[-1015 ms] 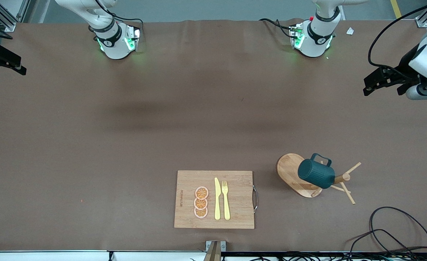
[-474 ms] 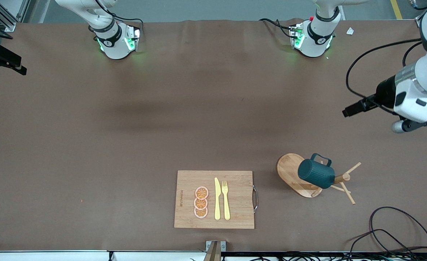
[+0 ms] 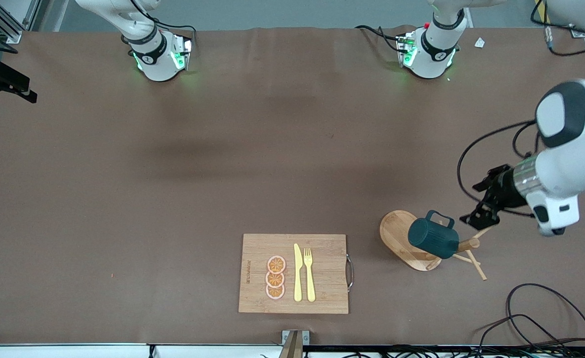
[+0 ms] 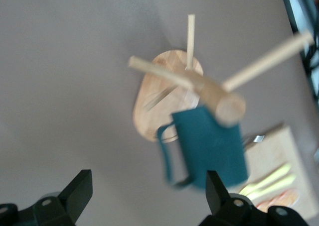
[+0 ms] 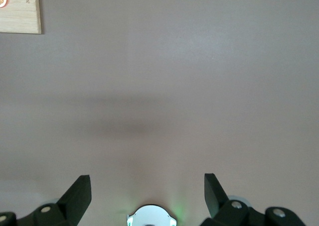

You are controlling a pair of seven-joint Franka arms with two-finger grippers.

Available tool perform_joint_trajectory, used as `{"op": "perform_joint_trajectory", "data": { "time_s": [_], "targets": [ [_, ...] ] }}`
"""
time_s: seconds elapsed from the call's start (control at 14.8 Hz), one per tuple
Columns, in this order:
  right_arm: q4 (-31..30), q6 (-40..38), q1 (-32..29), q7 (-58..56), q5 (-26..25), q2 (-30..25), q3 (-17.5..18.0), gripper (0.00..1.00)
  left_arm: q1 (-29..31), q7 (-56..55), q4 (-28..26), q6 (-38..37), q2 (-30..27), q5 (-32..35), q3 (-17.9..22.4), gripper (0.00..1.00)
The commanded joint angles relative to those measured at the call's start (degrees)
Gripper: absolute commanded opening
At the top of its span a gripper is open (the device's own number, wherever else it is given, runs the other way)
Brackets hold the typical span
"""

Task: Transfer cup from left to right arm and place
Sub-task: 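Close the left gripper around the teal mug body on the stand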

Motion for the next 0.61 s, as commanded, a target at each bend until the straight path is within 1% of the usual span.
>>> {"op": "perform_joint_trajectory", "data": {
  "time_s": [0.0,0.07,0.2,0.54],
  "targets": [
    [-0.52,0.05,0.13,0.47,0.69,-0.69,-0.03,1.0,-0.36,-9.01,8.93,0.12,7.22,-0.81,-0.33,1.0],
    [-0.52,0.05,0.14,0.56,0.69,-0.69,-0.03,1.0,-0.02,-10.51,9.55,1.43,8.54,-2.2,-0.41,1.0],
    [-0.52,-0.04,0.14,0.56,0.69,-0.69,-0.03,1.0,0.16,-12.19,9.47,3.99,9.26,-7.29,-0.15,1.0],
    [-0.52,-0.04,0.14,0.47,0.69,-0.69,-0.03,1.0,-0.27,-14.56,9.21,5.31,11.98,-8.1,-0.24,1.0]
  ]
}}
